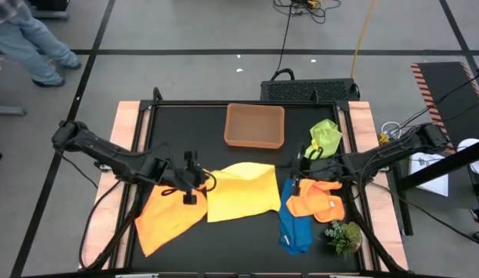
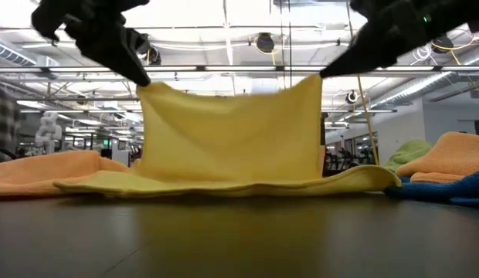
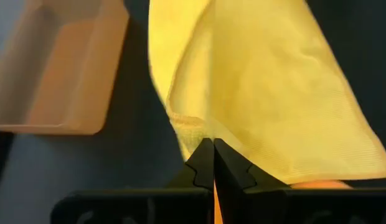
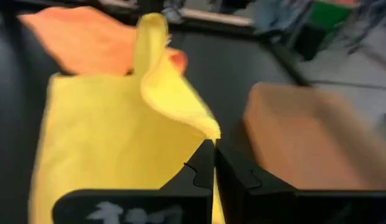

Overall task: Fold microfiber towels
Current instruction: Fold the yellow towel

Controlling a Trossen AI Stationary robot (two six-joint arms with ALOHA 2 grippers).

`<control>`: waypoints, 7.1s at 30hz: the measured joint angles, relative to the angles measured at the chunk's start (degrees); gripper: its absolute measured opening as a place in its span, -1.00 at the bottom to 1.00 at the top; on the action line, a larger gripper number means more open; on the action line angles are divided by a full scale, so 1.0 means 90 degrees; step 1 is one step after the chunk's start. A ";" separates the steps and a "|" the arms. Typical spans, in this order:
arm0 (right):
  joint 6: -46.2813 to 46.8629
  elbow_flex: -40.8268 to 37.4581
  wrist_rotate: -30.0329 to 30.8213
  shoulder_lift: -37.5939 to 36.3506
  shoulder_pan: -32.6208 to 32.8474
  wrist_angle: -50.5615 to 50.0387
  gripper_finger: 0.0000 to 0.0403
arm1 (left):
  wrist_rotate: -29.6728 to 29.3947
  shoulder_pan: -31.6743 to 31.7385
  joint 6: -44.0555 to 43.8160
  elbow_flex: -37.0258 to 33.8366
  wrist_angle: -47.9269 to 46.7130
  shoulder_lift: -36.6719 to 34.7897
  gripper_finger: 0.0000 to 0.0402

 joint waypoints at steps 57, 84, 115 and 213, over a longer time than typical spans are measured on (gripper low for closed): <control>0.0599 -0.0808 -0.1741 0.0896 0.0101 0.1209 -0.27 | 0.0725 -0.0808 -0.0629 -0.0514 0.2105 0.0962 -0.54; -0.0206 -0.0803 -0.0953 0.2375 -0.2259 0.1850 -0.28 | 0.0629 0.1732 -0.0533 -0.2187 0.3783 0.0817 -0.54; 0.0265 -0.2685 -0.0959 0.0750 -0.1743 0.5543 -0.28 | 0.1654 0.2514 0.2302 -0.2182 0.7195 0.0874 -0.54; 0.1723 -0.0434 -0.2280 0.4196 -0.1475 0.4403 -0.28 | 0.3971 0.2988 0.1971 -0.0555 0.5881 0.3150 -0.54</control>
